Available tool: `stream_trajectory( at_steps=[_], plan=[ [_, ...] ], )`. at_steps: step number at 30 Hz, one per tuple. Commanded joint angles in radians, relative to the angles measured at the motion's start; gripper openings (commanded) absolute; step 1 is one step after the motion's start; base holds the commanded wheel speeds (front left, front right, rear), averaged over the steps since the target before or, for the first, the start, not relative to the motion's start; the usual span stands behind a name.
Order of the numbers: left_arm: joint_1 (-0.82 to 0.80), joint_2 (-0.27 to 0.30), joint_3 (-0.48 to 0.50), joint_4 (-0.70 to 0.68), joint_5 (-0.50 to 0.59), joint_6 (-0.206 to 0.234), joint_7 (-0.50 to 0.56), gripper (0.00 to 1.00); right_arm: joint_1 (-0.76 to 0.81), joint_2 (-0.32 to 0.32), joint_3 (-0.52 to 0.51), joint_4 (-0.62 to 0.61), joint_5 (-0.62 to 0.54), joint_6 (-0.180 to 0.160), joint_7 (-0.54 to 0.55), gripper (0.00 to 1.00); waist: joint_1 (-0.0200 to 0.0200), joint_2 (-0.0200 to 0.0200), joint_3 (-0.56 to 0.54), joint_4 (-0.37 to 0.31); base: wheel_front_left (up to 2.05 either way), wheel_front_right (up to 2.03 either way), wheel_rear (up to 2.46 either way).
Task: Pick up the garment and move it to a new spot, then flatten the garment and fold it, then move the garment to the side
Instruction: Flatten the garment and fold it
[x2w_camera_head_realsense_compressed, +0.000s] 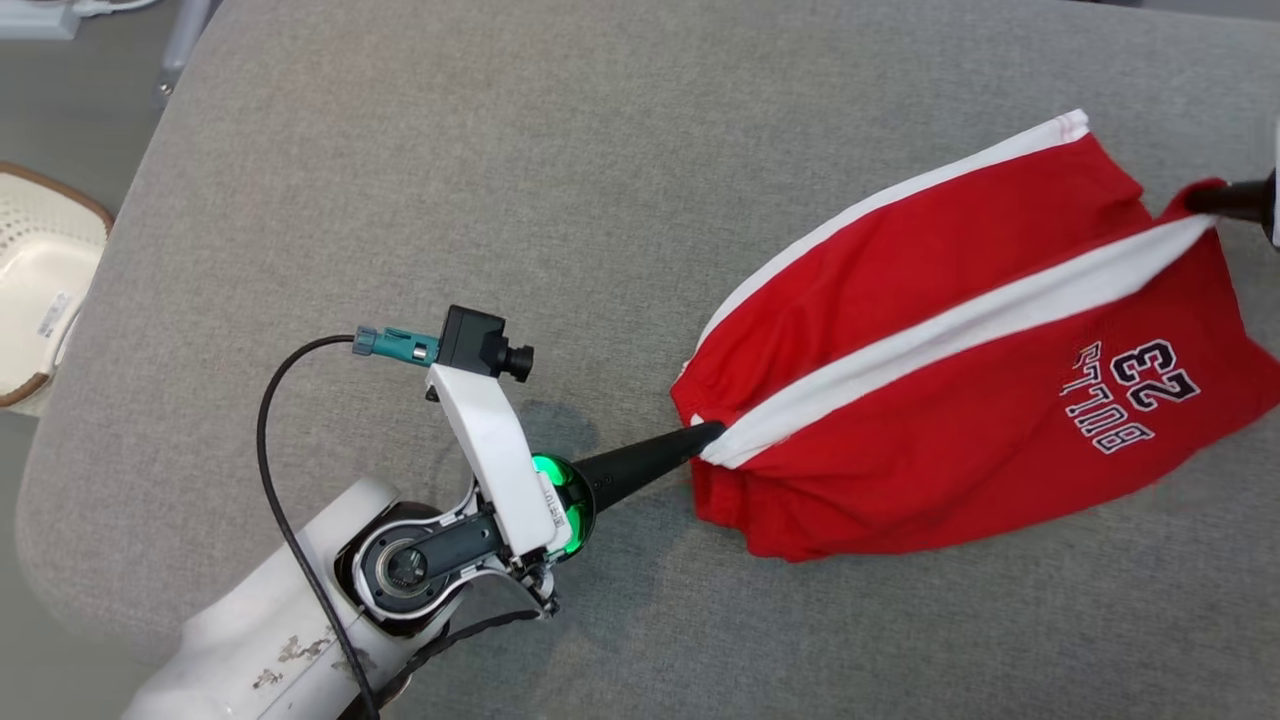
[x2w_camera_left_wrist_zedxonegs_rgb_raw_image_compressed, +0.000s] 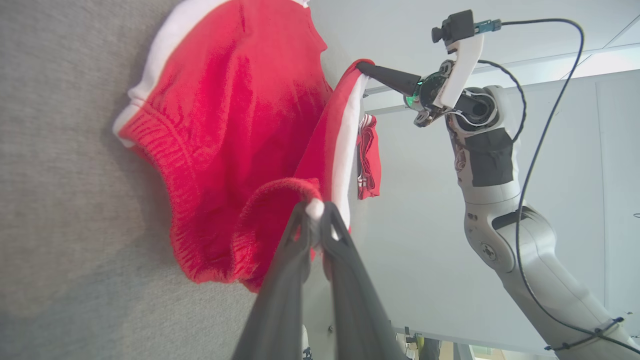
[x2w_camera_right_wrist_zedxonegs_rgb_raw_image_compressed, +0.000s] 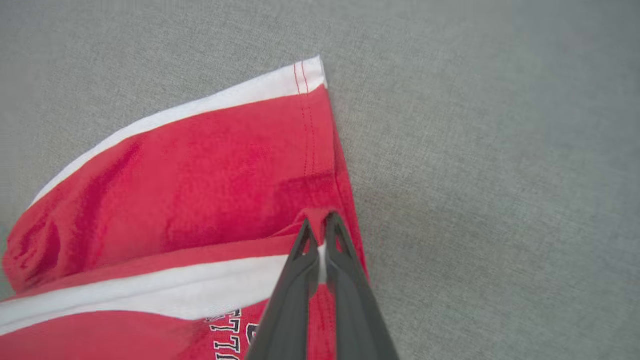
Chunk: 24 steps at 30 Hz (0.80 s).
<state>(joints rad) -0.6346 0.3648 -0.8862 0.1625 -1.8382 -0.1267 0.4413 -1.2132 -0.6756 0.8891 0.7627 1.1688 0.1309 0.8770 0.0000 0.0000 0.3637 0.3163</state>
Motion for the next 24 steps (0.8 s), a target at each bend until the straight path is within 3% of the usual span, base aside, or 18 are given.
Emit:
stream_trajectory(
  at_steps=[1,11,24],
  plan=[
    [-0.015,-0.004,0.011,0.012,0.017,-0.006,0.004,0.00,-0.019,0.011,-0.005,0.018,-0.014,0.000,0.008,0.00,0.0000,0.0000,0.015,0.013,0.00,0.00,0.00],
    [-0.038,-0.094,0.069,0.115,0.078,-0.006,-0.019,0.00,-0.099,0.069,-0.036,0.126,-0.100,0.000,-0.017,0.00,0.0000,0.0000,0.055,0.057,0.00,0.00,0.00],
    [-0.072,-0.189,0.152,0.173,0.130,-0.006,-0.046,0.00,-0.132,0.072,-0.057,0.148,-0.158,0.000,-0.124,0.00,0.0000,0.0000,0.098,0.081,0.00,0.00,0.00]
  ],
)
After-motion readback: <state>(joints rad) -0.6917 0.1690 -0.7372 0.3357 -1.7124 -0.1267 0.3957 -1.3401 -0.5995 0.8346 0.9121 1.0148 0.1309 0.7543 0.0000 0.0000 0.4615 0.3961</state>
